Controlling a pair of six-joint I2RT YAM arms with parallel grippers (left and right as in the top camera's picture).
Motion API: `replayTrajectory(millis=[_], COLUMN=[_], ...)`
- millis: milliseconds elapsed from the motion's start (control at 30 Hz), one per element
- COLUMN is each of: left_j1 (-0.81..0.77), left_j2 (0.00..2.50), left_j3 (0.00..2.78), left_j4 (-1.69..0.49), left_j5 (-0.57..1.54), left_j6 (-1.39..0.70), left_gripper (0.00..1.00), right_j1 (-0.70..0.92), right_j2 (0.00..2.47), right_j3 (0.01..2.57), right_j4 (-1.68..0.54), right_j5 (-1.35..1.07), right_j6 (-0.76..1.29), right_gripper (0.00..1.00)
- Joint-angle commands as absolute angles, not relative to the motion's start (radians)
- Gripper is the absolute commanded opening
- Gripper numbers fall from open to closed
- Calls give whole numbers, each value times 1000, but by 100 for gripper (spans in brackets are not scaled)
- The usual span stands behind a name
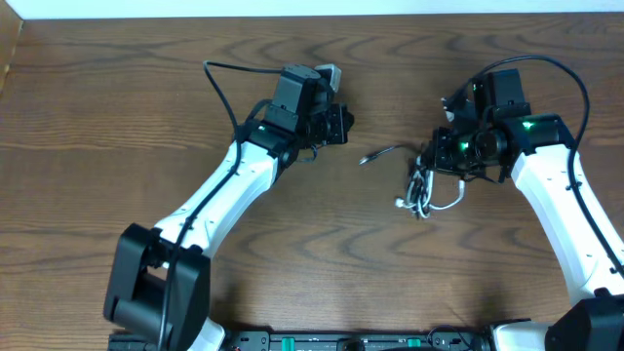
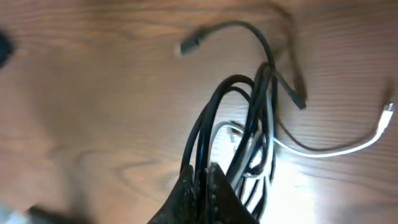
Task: Untangle cables
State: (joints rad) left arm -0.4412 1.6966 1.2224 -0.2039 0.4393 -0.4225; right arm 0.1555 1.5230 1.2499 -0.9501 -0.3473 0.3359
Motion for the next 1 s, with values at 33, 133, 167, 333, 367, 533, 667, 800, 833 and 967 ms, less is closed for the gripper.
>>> replayTrajectory(millis=[33,133,167,333,367,533,667,800,833,967], left_j1=[-438,-443,-445,-451,-451,-451,-451,-446,-438,-416], left_j2=[1660,1660,1660,1660,1660,1661,1661,1658,1655,1651], left_j3=[1234,1234,1234,1234,1232,1230,1229,1232,1236,1238], left_j4=[-259,-293,-301,-360,-374,-430,-456,-448,-457,-493], left_j5=[518,553,554,554,554,554,563,692,725,741], left_j6=[-417,-416,-416,-369,-367,-367,-345,-143,-104,-98], left_gripper=[7,7,7,7,7,8,8,8,8,11], right_j1=[163,190,200,242,243,236,236,235,234,233], right_j2=[1534,1558,1566,1620,1624,1628,1627,1627,1627,1627], right_j3=[1245,1243,1243,1243,1243,1243,1250,1265,1269,1268], right_j4=[-947,-939,-936,-923,-924,-884,-824,-834,-846,-894], right_j5=[-238,-238,-238,-222,-214,-258,-551,-611,-600,-497], right_j6=[389,389,393,420,428,428,226,192,193,256], right_gripper=[25,50,52,53,53,69,86,96,97,92])
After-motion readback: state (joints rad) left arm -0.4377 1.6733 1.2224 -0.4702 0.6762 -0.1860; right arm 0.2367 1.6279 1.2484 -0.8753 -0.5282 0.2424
